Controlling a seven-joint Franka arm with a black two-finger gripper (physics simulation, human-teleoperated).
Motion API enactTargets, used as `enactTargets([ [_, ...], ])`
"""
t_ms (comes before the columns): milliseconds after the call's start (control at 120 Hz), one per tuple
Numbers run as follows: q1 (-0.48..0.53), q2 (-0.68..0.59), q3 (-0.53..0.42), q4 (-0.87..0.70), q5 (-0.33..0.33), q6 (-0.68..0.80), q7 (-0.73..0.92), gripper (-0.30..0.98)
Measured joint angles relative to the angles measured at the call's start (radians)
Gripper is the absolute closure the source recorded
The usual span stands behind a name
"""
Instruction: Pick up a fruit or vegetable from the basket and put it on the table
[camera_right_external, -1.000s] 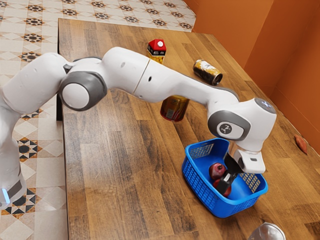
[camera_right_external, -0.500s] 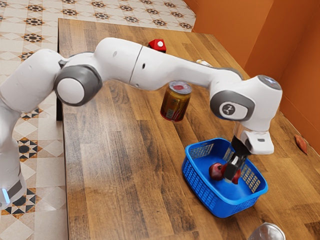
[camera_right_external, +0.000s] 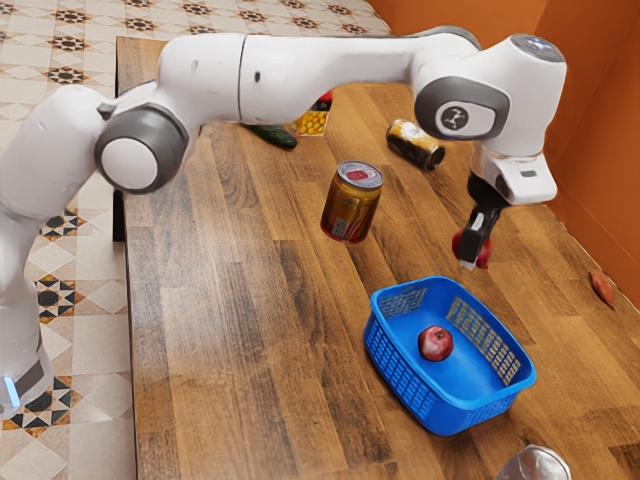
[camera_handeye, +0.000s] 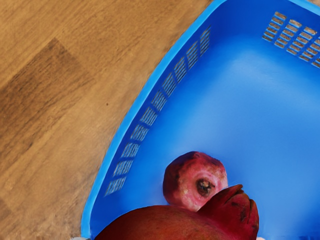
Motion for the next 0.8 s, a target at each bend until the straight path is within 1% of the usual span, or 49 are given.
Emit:
enactTargets([
  [83,0.041,-0.004,0.022,0.001,0.001,-0.013,0.0,0.36],
  [275,0.163,-0.002,0.027,-0.003,0.001,-0.029,0.008,0.36],
  [392,0.205,0.003,0.027,-0.003,0.0,-0.032,0.02,0.36],
  [542,0.235,0.01,0.027,-0.004,-0.008,-0.032,0.039,0.36],
  [608,0.239,0.01,0.026,-0.004,-0.017,-0.033,0.046,0.24],
  [658,0.24,0.009,0.026,-0.004,-0.024,-0.035,0.051,0.17],
  [725,0.24,0.006,0.025,-0.005,-0.03,-0.036,0.057,0.1],
  [800,0.24,0.004,0.024,-0.007,-0.039,-0.037,0.063,0.06],
])
